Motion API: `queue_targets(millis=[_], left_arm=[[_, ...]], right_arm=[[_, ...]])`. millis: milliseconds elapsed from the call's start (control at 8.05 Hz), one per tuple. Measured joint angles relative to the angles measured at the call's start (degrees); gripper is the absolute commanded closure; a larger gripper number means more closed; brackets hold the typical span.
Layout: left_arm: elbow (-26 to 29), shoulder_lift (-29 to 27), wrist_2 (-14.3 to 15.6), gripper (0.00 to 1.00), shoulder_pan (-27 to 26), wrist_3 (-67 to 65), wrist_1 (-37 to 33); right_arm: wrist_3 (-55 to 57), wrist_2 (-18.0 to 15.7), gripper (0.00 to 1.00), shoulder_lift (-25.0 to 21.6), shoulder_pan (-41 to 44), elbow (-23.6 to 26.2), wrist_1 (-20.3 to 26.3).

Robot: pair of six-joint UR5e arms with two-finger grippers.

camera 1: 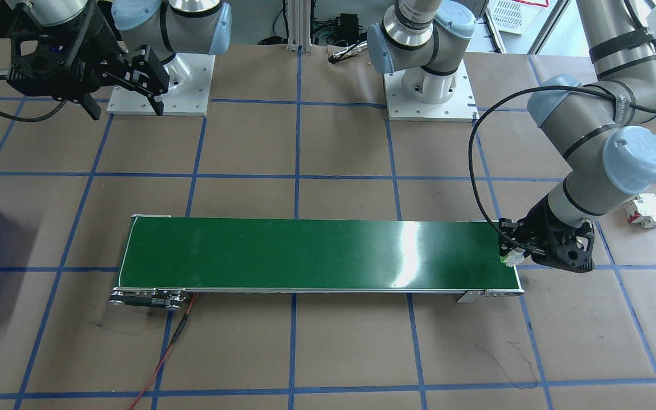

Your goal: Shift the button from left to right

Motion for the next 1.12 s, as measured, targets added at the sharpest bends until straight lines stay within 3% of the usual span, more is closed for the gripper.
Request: queue_targets(millis=[621, 745, 869, 1118], left_arm=[[-0.23, -0.88, 0.02, 0.97, -0.15, -0.19, 0.09], [-0.28, -0.94, -0.01, 0.86, -0.21, -0.35, 0.06], [-0.31, -0.91, -0.03, 0.30, -0.31, -0.43, -0.05], [-0.39, -0.87, -0.05, 0.00, -0.46, -1.02, -0.46]], right_arm=[[0.02, 0.08, 0.00, 0.00, -0.02, 0.00, -0.66], [0.02, 0.08, 0.00, 0.00, -0.03, 0.00, -0.79], [0.02, 0.08, 0.00, 0.00, -0.03, 0.00, -0.84], [0.02, 0.09, 0.00, 0.00, -0.03, 0.00, -0.87]])
